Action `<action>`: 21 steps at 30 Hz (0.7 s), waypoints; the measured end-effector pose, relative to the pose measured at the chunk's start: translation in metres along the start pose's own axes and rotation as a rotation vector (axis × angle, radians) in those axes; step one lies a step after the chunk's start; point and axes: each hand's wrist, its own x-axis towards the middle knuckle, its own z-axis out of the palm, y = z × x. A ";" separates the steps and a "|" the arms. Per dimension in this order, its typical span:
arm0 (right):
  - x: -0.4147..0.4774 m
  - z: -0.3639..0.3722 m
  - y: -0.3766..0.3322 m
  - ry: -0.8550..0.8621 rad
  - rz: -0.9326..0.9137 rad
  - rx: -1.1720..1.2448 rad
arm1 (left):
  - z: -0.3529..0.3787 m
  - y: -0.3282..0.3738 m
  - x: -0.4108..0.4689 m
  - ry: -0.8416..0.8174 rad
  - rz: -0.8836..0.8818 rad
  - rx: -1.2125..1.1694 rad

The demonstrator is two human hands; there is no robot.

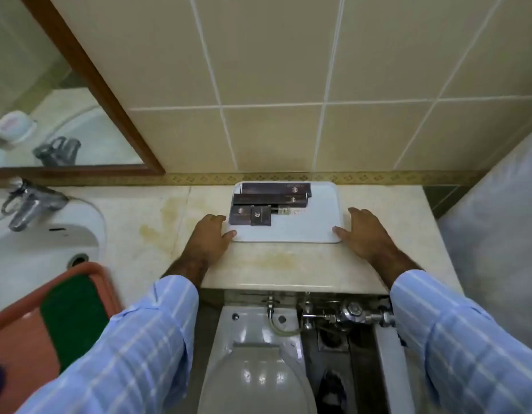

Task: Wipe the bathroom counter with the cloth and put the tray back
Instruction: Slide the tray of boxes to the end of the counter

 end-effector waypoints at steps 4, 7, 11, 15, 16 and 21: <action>0.018 0.011 -0.001 0.114 0.024 0.116 | 0.016 -0.001 0.008 0.133 -0.118 -0.031; 0.029 0.012 -0.001 0.157 0.090 0.175 | 0.021 0.003 0.012 0.193 -0.209 -0.154; 0.042 0.006 0.000 0.091 0.118 0.159 | 0.021 0.006 0.019 0.214 -0.336 -0.298; 0.033 -0.011 0.002 0.110 0.130 0.218 | 0.014 0.018 0.008 0.247 -0.307 -0.346; 0.025 -0.015 0.006 0.109 0.149 0.248 | 0.013 0.021 0.006 0.247 -0.292 -0.354; -0.039 -0.029 0.045 0.119 0.319 0.450 | 0.014 0.055 0.007 0.188 -0.151 -0.367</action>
